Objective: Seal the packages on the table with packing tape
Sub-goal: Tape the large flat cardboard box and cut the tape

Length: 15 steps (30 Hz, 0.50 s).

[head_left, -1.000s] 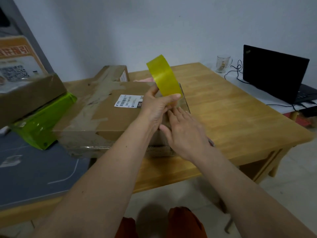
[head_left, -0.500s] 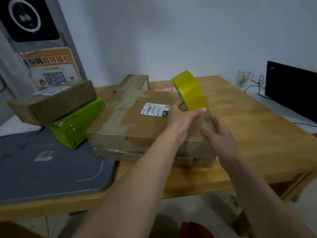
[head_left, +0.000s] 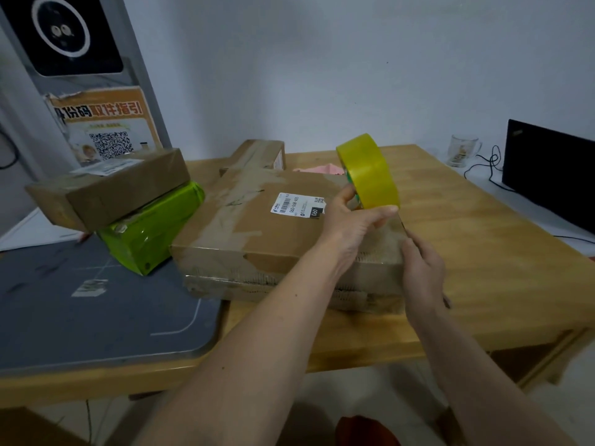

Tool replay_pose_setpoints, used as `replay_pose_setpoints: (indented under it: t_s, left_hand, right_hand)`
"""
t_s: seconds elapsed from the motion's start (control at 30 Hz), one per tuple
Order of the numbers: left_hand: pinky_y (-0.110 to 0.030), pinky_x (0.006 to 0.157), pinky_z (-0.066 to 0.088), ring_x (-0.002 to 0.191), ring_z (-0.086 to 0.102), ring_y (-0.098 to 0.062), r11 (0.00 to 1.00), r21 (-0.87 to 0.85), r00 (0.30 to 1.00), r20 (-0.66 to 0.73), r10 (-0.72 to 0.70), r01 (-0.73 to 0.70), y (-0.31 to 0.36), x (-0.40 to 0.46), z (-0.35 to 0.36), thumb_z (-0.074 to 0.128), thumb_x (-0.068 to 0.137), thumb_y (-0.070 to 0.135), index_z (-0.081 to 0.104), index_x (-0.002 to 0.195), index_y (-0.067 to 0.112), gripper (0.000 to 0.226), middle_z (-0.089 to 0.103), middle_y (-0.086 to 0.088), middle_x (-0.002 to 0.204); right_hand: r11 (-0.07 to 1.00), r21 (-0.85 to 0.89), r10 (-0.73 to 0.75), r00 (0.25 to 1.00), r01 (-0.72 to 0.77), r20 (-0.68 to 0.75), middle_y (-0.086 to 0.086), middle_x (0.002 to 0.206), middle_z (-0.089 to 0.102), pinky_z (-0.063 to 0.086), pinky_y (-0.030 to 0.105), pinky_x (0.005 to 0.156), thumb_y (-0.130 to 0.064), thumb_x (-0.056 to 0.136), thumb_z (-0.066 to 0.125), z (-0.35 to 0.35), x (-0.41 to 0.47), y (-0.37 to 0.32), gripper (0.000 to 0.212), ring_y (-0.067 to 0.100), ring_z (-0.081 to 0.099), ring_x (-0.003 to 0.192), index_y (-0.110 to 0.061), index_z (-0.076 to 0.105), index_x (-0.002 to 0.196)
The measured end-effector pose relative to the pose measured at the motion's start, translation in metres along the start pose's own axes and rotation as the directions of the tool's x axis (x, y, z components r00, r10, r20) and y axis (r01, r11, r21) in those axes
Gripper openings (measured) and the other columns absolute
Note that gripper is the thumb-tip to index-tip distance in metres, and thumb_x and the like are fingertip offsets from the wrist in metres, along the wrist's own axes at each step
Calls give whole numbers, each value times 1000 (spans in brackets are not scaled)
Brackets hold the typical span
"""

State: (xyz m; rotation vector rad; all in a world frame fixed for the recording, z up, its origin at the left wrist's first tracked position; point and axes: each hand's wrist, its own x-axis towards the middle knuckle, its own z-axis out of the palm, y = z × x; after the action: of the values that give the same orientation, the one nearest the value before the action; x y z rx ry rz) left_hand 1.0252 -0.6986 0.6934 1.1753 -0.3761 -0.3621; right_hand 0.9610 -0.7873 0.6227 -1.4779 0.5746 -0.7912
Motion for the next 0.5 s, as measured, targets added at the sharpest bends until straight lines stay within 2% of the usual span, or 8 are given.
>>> replay_pose_setpoints:
  t_s: [0.1, 0.17, 0.23, 0.27, 0.33, 0.4, 0.47, 0.5]
  left_hand:
    - [-29, 81, 58, 91, 69, -17, 993, 115, 999, -1, 38, -38, 8, -8, -18, 81, 70, -6, 65, 111, 19, 50, 73, 1, 95]
    - [-30, 86, 57, 100, 68, -18, 965, 256, 997, -28, 74, -65, 19, -14, -37, 84, 69, 2, 63, 122, 16, 59, 72, -1, 106]
    - [-30, 86, 57, 101, 67, -19, 937, 329, 986, -74, 151, -119, 34, -21, -56, 86, 67, 4, 65, 113, 22, 54, 72, 1, 104]
    - [-31, 86, 57, 101, 67, -20, 928, 343, 977, -96, 188, -145, 42, -25, -67, 86, 66, 4, 66, 106, 27, 51, 72, 2, 103]
    - [-34, 90, 56, 105, 67, -22, 901, 397, 957, -144, 250, -175, 58, -33, -88, 86, 67, 5, 63, 99, 33, 48, 71, 3, 106]
    - [-38, 94, 54, 110, 65, -21, 868, 460, 926, -213, 311, -186, 72, -40, -111, 86, 69, 9, 61, 96, 36, 46, 69, 2, 113]
    - [-45, 96, 53, 109, 64, -23, 852, 488, 882, -297, 366, -189, 83, -47, -131, 85, 70, 10, 60, 94, 35, 43, 67, -6, 117]
    - [-47, 95, 53, 107, 65, -25, 841, 508, 854, -339, 396, -188, 86, -50, -138, 86, 70, 10, 61, 91, 34, 40, 67, -9, 117]
  right_hand:
    - [997, -75, 7, 996, -1, 85, -2, 115, 64, 50, 37, 91, -35, 103, 37, -8, 7, 2, 37, 13, 59, 106, -20, 62, 126]
    - [992, -122, 39, 992, -24, 121, 3, 115, 64, 51, 38, 90, -42, 104, 33, -11, 16, -1, 43, 17, 59, 105, -18, 64, 119]
    - [980, -175, 103, 992, -90, 67, 6, 109, 64, 51, 42, 84, -47, 103, 33, -15, 26, -9, 43, 23, 60, 101, -16, 64, 106]
    - [969, -211, 132, 991, -128, 8, 9, 112, 62, 50, 49, 88, -47, 102, 35, -16, 31, -13, 41, 26, 59, 103, -16, 61, 107]
    - [931, -336, 107, 987, -141, -117, 11, 130, 54, 47, 52, 99, -43, 102, 38, -17, 34, -18, 43, 31, 52, 119, -13, 50, 130]
    - [842, -533, -171, 978, 83, -118, 12, 144, 43, 38, 50, 109, -37, 101, 43, -6, 16, -22, 50, 30, 38, 134, -9, 38, 143]
    - [639, -602, -495, 855, 479, 155, 11, 149, 38, 27, 45, 116, -36, 98, 45, 21, -22, -27, 52, 28, 30, 141, -9, 41, 141]
    - [531, -571, -551, 767, 626, 329, 9, 151, 37, 22, 43, 119, -40, 96, 46, 38, -41, -28, 54, 26, 27, 143, -11, 42, 141]
